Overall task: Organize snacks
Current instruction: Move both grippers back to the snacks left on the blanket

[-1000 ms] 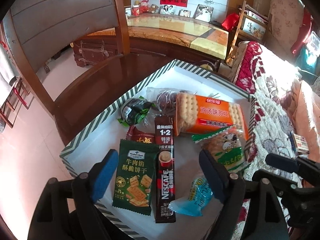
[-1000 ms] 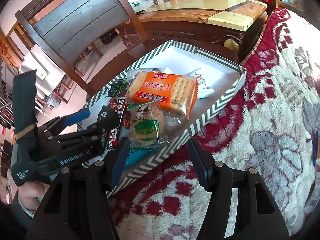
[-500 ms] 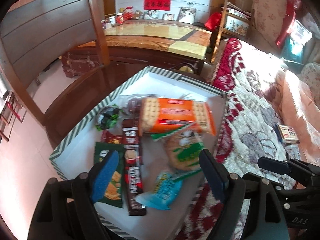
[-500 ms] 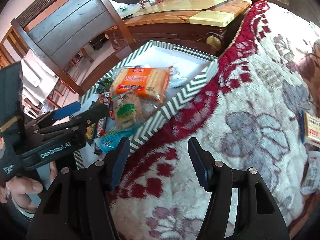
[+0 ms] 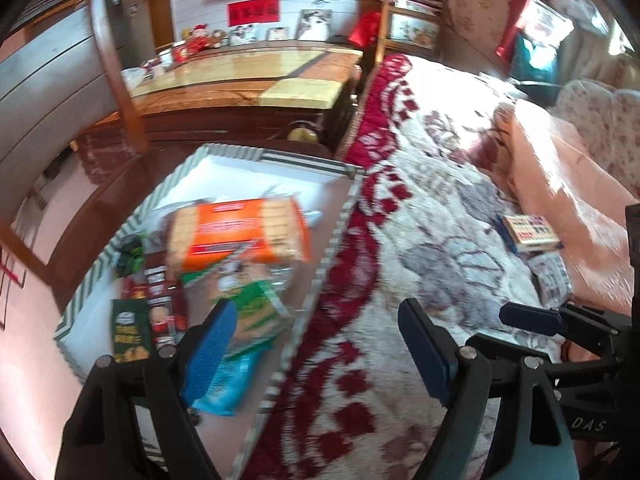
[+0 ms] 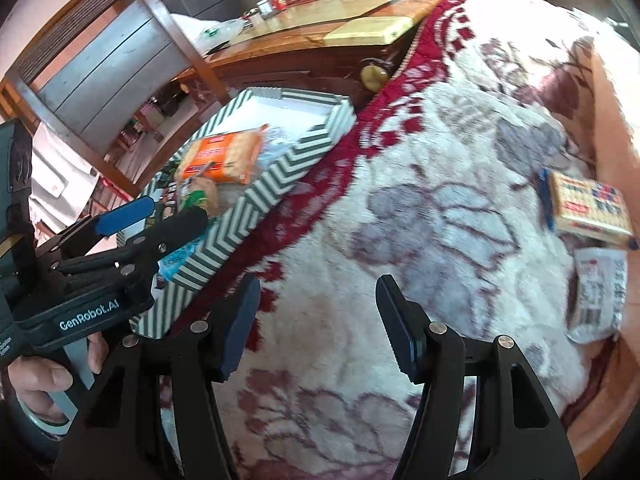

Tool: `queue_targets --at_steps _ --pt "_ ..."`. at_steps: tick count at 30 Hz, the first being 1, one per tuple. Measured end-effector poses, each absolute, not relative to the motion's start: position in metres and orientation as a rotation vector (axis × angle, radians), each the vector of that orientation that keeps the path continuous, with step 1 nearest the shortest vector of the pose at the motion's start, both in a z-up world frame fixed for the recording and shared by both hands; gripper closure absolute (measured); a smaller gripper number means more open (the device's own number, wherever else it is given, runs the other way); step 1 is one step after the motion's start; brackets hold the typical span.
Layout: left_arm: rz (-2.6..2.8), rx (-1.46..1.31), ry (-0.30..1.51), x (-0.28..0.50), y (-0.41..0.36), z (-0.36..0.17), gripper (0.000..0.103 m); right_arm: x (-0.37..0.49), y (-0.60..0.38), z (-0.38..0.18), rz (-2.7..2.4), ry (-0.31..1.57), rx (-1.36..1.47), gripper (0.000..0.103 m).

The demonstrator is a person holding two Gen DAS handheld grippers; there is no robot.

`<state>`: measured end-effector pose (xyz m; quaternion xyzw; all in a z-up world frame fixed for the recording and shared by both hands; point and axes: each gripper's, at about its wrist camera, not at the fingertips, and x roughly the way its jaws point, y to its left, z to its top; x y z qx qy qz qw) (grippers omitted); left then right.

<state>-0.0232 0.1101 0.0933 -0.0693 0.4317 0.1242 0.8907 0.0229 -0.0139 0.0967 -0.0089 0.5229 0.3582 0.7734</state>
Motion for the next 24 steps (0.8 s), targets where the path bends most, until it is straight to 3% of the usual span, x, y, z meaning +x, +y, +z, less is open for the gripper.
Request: queue_targets --at_steps 24 --pt "-0.118 -0.107 0.996 0.054 -0.013 0.071 0.019 0.059 -0.176 0.097 0.384 1.131 0.091 0.043"
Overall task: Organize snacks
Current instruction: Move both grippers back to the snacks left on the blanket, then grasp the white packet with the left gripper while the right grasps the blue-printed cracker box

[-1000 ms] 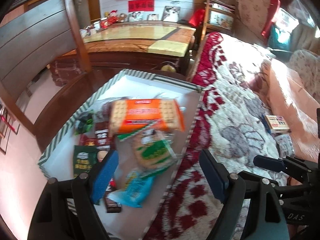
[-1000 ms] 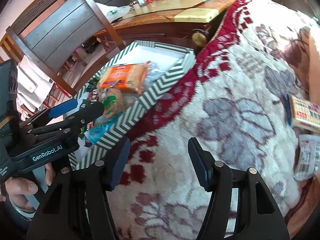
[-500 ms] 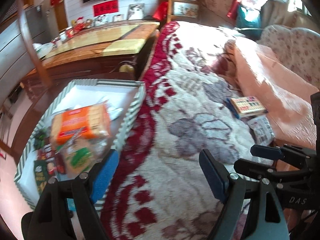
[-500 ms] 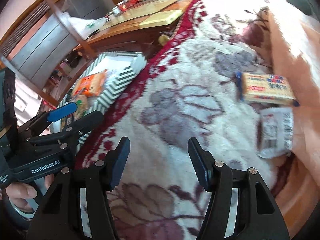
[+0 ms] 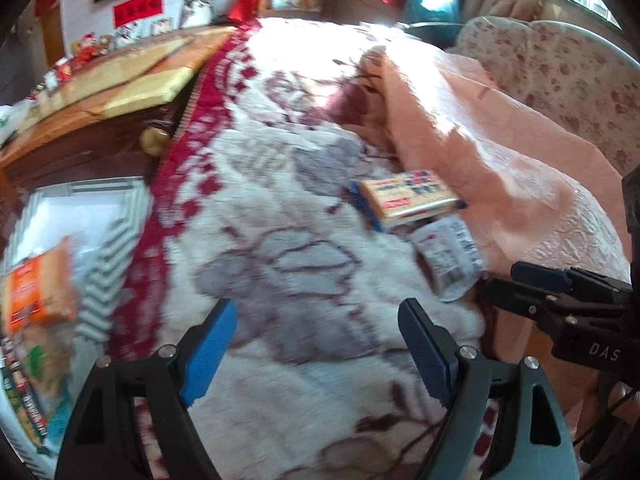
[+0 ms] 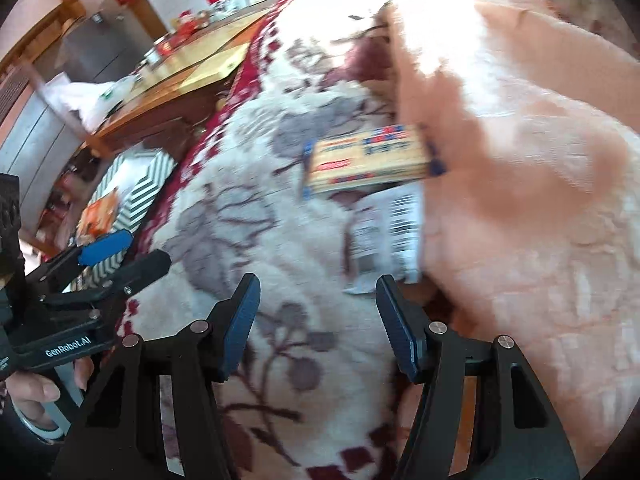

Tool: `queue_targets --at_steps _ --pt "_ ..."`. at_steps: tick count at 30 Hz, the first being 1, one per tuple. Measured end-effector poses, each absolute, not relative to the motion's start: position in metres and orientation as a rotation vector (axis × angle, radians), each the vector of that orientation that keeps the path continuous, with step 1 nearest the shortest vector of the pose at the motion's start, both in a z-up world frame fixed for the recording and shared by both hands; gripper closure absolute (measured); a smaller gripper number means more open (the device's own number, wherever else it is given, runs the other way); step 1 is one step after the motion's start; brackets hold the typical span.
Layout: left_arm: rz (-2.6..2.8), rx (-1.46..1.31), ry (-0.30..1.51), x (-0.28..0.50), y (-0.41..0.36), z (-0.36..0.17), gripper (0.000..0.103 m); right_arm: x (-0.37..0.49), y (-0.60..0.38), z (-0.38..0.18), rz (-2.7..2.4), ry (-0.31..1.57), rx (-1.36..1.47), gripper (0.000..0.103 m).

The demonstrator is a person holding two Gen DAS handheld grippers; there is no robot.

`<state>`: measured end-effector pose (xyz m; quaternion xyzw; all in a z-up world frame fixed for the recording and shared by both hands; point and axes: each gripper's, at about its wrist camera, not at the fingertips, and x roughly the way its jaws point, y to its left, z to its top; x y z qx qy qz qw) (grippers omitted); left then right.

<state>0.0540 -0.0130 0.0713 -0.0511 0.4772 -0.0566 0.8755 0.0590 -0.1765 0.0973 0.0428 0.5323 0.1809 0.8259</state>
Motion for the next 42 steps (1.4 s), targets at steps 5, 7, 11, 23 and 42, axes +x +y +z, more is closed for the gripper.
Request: queue_targets --at_steps 5,7,11,23,42 --pt "-0.182 -0.177 1.063 0.077 -0.039 0.059 0.019 0.061 -0.2 0.112 0.307 1.105 0.056 0.043" --pt "-0.205 -0.189 1.084 0.086 -0.052 0.054 0.019 0.062 -0.206 0.115 0.282 1.099 0.041 0.043" --pt "-0.234 -0.189 1.098 0.098 -0.074 0.05 0.019 0.065 -0.222 0.118 0.244 1.09 0.041 0.043" --pt "-0.27 -0.297 1.193 0.133 -0.109 0.022 0.018 0.065 -0.244 0.123 0.165 1.063 0.041 0.043" --pt "-0.248 -0.18 1.106 0.114 -0.085 0.031 0.047 0.071 -0.243 0.12 0.179 1.07 0.083 0.035"
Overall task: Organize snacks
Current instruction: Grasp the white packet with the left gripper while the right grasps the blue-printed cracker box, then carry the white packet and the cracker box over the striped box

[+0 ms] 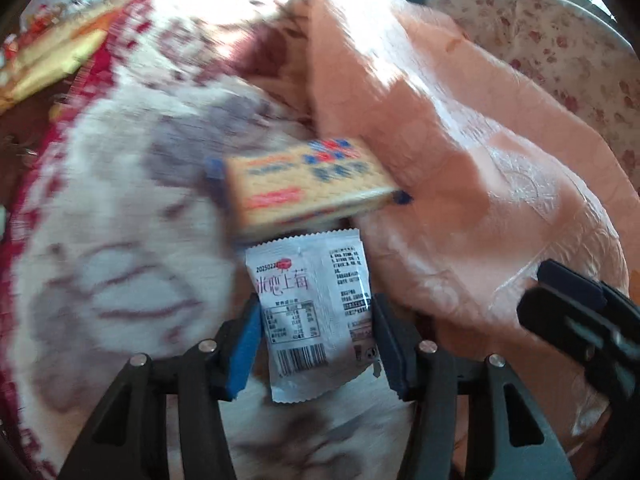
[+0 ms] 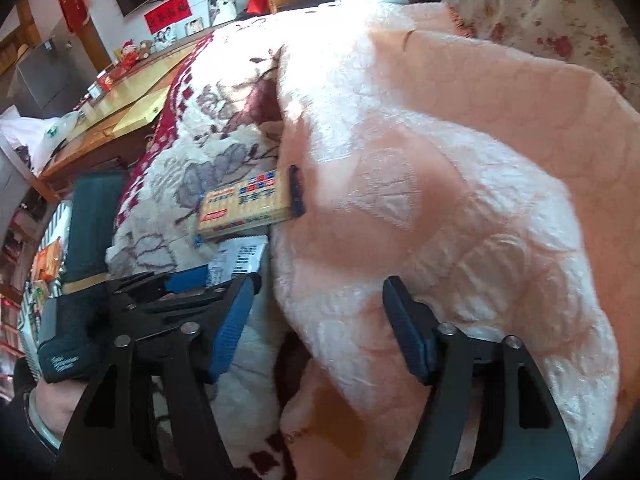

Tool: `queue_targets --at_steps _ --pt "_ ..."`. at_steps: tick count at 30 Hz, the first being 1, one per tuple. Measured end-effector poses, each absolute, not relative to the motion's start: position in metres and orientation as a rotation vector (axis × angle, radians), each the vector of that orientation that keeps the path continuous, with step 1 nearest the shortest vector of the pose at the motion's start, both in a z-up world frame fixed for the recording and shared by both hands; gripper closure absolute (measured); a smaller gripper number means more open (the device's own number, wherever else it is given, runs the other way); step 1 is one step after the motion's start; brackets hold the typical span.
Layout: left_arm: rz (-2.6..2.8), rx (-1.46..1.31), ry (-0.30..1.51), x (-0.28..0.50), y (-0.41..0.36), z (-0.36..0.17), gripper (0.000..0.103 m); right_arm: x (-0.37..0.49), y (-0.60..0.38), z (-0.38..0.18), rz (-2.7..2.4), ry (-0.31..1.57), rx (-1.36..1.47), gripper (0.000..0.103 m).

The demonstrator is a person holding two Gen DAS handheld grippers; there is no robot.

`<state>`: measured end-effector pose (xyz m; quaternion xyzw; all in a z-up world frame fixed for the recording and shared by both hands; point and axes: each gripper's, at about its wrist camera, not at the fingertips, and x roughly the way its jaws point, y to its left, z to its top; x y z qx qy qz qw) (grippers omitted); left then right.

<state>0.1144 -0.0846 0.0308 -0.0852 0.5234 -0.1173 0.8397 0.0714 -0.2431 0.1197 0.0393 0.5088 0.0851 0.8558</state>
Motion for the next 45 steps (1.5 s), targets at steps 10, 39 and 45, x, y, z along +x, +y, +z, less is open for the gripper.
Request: queue_targets --at_steps 10,39,45 --pt "-0.032 -0.122 0.999 0.072 0.006 0.064 0.047 0.129 -0.193 0.081 0.37 1.202 0.359 0.035" --pt "0.051 -0.15 0.958 0.046 0.068 0.06 0.047 0.218 -0.116 0.028 0.289 1.24 -0.017 0.046" --pt "0.069 -0.141 0.966 0.041 0.067 0.062 0.047 0.164 -0.129 0.041 0.4 1.221 0.007 0.047"
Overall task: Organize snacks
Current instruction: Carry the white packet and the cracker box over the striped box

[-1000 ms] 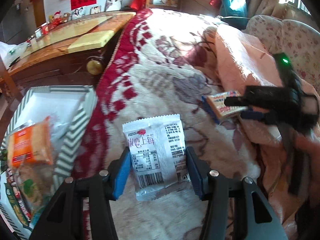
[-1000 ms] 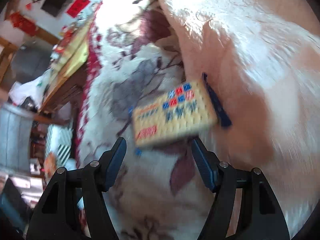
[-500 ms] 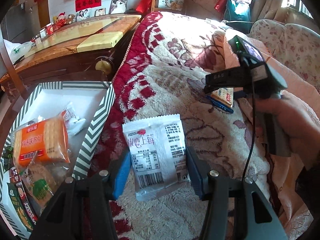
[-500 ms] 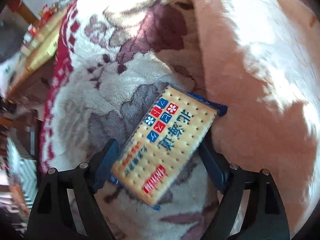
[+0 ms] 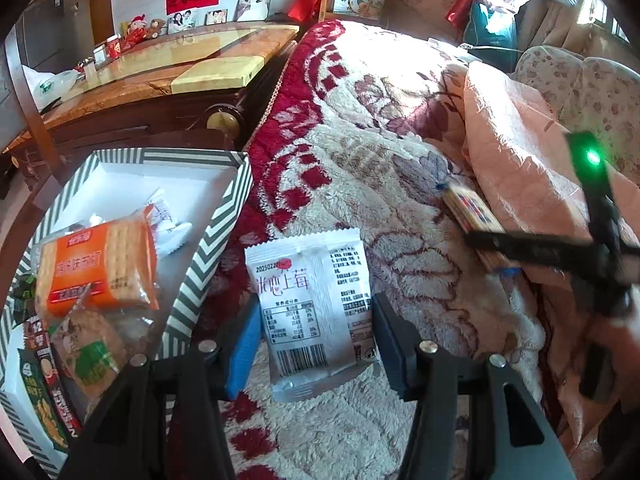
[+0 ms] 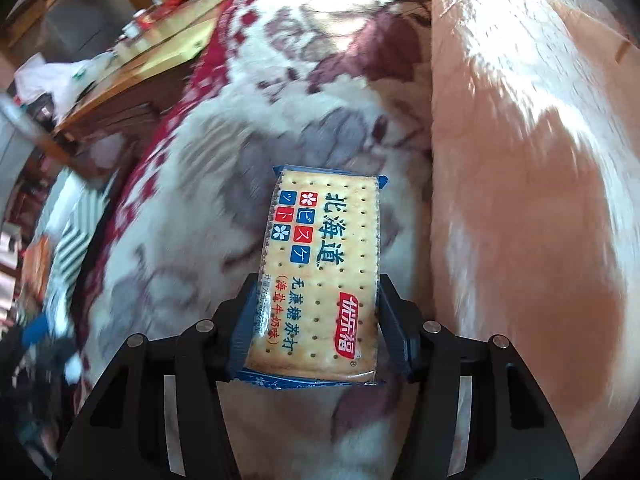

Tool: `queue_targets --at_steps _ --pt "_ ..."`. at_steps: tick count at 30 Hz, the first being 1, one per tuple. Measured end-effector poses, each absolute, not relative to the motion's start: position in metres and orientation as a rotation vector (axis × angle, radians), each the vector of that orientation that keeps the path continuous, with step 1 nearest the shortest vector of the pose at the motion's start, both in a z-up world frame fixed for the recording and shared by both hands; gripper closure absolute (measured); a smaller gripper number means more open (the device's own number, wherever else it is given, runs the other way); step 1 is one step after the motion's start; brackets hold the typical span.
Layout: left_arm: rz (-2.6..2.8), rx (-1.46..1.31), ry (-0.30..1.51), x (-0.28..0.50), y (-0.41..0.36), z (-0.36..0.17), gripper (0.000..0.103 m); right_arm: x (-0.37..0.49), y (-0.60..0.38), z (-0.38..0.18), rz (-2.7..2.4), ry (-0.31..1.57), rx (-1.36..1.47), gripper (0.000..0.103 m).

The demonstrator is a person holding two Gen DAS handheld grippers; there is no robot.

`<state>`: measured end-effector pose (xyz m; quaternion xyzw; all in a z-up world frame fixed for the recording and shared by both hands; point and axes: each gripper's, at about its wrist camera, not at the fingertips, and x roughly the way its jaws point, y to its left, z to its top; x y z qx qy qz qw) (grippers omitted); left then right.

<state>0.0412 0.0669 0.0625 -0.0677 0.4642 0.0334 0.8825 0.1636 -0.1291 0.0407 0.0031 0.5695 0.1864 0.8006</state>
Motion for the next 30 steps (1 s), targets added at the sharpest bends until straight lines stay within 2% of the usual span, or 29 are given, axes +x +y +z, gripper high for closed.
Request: queue_targets --at_steps 11,30 --pt "0.121 -0.102 0.929 0.017 0.068 0.079 0.047 0.083 -0.118 0.077 0.539 1.135 0.109 0.048" --pt "0.246 -0.144 0.86 -0.022 0.12 0.106 0.047 0.05 -0.051 0.122 0.683 1.057 0.077 0.048"
